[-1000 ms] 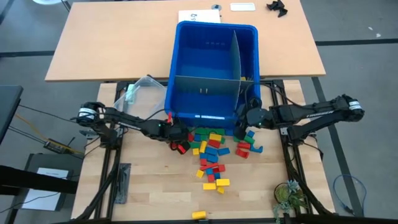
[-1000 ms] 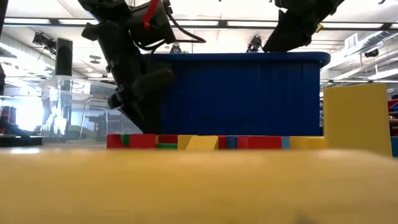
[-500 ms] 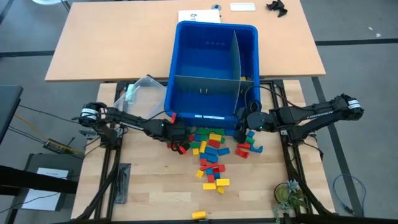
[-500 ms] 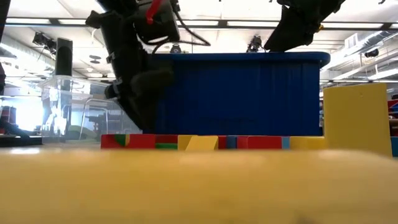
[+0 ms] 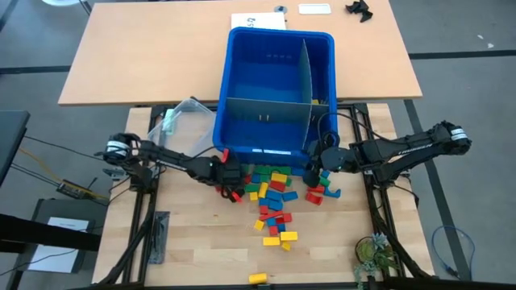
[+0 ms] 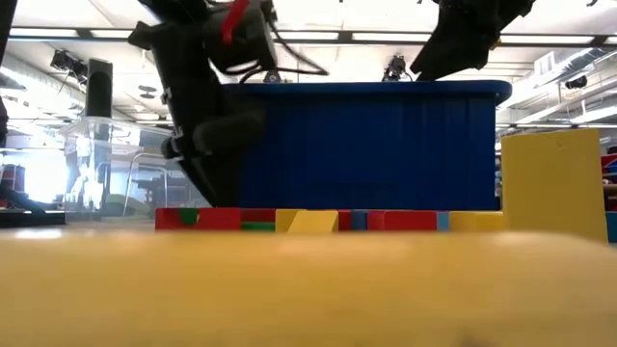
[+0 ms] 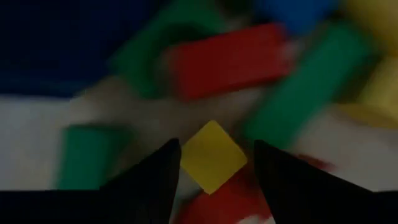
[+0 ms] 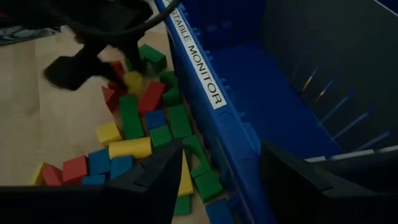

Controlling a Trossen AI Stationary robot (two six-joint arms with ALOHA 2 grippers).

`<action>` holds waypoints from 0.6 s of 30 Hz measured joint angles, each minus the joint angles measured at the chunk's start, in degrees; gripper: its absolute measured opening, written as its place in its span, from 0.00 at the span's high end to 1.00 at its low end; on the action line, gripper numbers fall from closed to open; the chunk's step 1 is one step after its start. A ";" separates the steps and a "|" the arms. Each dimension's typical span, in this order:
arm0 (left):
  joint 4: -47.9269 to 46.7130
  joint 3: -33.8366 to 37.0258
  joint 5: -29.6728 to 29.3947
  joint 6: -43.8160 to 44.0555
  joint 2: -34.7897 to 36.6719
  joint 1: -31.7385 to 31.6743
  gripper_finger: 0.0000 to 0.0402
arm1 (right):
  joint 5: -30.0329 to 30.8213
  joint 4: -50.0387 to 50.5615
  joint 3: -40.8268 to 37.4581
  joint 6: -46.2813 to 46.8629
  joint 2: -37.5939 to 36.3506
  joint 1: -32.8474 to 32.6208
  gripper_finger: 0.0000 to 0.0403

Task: Sort blocks
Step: Put the yellow block into the blue bin

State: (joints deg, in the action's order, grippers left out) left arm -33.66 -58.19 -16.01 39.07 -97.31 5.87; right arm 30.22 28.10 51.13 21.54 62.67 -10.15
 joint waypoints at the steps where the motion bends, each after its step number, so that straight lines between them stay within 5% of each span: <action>1: 1.16 -0.40 0.89 -1.45 -0.04 0.66 0.47 | -0.02 -0.06 0.00 0.04 0.00 0.00 0.49; 13: -2.50 -2.14 -3.94 5.40 -0.10 3.64 0.47 | -0.22 -0.24 0.00 1.14 0.00 0.00 0.49; 18: -0.74 -0.72 -3.68 -8.06 0.00 5.28 0.47 | -0.22 -0.22 0.00 0.91 0.00 0.00 0.50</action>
State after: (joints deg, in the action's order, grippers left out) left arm -34.40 -58.92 -19.70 31.01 -97.31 11.15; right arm 30.00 27.88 51.13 22.44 62.67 -10.15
